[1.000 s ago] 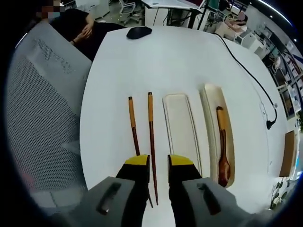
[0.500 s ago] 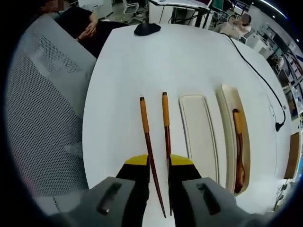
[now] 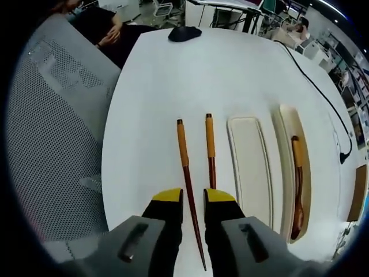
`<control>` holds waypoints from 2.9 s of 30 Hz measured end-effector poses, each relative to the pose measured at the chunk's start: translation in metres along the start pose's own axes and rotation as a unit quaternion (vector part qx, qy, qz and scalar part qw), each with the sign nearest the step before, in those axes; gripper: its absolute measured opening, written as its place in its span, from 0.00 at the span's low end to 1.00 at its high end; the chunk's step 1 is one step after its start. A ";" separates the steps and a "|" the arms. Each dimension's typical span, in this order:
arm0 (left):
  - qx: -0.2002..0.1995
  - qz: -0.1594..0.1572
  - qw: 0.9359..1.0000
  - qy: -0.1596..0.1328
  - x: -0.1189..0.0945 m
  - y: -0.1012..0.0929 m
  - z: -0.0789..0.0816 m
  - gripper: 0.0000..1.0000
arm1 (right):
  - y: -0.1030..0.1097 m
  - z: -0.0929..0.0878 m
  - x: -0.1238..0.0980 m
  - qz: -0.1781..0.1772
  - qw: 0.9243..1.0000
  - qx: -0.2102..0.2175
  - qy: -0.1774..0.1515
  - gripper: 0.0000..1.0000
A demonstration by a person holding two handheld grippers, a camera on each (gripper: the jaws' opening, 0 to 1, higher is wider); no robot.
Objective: Arrange the utensils inside the cutlery case until each visible utensil rests in its matching compartment.
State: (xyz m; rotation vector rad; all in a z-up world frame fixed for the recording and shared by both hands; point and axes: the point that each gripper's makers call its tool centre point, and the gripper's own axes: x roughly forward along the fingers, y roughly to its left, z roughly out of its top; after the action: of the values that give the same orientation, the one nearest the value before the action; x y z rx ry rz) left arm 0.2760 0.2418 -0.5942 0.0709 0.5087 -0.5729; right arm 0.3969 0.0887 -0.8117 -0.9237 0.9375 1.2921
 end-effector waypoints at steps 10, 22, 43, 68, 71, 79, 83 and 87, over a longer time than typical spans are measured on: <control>-0.002 0.002 1.000 0.001 -0.001 0.001 -0.002 0.77 | 0.004 -0.004 0.011 -0.001 1.000 -0.002 0.003 0.10; -0.005 0.006 1.000 0.005 -0.003 0.003 -0.007 0.77 | 0.004 0.000 0.017 0.002 1.000 -0.009 0.011 0.08; -0.008 0.006 1.000 0.006 -0.001 0.006 -0.010 0.76 | 0.005 0.003 0.020 0.008 1.000 -0.009 0.029 0.01; 0.003 0.005 1.000 0.003 0.000 0.003 -0.004 0.76 | 0.012 0.009 0.003 0.042 0.999 0.021 0.004 0.00; 0.006 0.002 1.000 0.003 0.001 0.002 -0.003 0.76 | 0.009 0.009 -0.002 0.040 0.999 0.022 0.006 0.00; 0.008 0.002 1.000 0.003 0.000 0.002 -0.002 0.75 | 0.003 0.013 -0.012 0.032 0.999 0.020 0.004 0.00; 0.009 0.000 1.000 0.004 -0.001 -0.002 -0.002 0.75 | 0.000 0.014 -0.015 0.030 0.999 0.021 0.001 0.00; 0.009 0.001 1.000 0.005 -0.001 -0.002 -0.003 0.75 | -0.003 0.016 -0.017 0.026 0.999 0.020 -0.003 0.00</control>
State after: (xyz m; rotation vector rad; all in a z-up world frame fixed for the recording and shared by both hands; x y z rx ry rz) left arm 0.2730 0.2408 -0.5966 0.0909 0.5141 -0.5760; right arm 0.3993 0.0977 -0.7905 -0.8693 0.9842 1.3142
